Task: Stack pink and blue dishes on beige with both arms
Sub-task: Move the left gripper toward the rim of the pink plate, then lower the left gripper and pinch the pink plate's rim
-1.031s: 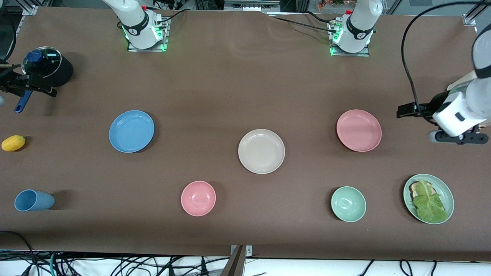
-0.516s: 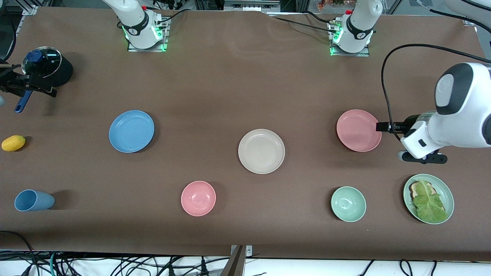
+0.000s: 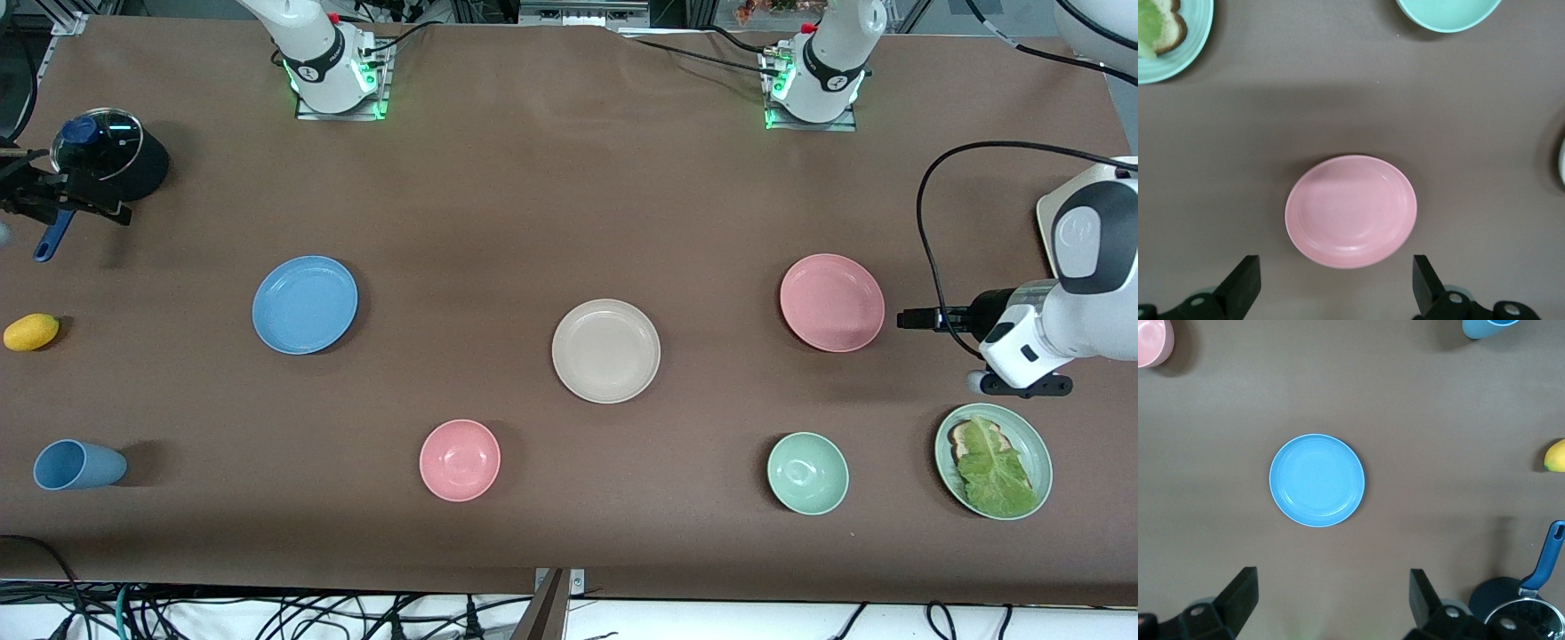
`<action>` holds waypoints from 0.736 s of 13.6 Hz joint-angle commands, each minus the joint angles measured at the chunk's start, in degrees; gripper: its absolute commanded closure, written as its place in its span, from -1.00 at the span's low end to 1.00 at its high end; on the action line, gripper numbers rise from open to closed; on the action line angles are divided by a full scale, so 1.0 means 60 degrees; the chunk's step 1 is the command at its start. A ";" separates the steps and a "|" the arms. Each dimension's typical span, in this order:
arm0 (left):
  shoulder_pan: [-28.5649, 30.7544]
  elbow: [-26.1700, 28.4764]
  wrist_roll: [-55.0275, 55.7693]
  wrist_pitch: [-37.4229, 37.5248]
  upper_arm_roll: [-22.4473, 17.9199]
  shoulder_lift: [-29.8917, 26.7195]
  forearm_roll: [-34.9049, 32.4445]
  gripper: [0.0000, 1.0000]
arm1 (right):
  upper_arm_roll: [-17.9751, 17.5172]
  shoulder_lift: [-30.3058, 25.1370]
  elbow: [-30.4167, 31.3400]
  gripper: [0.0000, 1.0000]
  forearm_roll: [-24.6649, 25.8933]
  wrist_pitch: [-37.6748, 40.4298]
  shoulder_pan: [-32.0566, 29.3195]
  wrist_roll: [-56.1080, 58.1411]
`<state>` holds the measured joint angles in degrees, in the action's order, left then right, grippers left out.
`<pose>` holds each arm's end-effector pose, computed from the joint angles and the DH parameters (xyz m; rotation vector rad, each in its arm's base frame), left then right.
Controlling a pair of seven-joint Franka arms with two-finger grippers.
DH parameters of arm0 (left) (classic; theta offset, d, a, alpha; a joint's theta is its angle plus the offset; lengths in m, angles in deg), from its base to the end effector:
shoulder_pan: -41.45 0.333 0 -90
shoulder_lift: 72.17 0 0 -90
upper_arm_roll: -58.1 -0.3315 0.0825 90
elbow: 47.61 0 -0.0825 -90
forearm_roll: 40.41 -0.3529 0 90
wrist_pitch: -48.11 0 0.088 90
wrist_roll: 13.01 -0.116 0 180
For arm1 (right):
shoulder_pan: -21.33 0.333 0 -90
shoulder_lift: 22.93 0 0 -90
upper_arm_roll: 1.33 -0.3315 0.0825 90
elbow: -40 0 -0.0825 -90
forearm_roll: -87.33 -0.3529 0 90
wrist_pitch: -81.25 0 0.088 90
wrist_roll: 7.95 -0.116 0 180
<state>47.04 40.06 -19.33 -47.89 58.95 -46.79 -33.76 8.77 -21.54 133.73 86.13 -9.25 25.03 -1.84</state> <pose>0.6228 0.0406 0.3989 2.9644 0.0035 -0.4251 0.5248 -0.0553 0.5906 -3.1139 0.0097 0.1214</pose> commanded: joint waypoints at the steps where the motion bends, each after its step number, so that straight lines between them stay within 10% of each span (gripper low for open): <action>1: 0.0459 0.1119 -0.0952 -0.0902 0.0019 -0.0231 0.0589 -1.00 | 0.0045 0.0046 -0.0211 -1.00 0.0053 0.0200 0.0013 0.0124; 10: 0.1030 0.3609 -0.2577 -0.3406 0.0005 -0.0743 0.1205 -1.00 | 0.0074 0.0046 -0.0197 -1.00 0.0053 0.0273 0.0013 0.0124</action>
<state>51.49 55.72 -29.80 -64.56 58.93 -47.86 -29.14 8.99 -21.47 133.73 86.13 -9.05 25.03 -1.84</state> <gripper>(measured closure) 0.000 0.000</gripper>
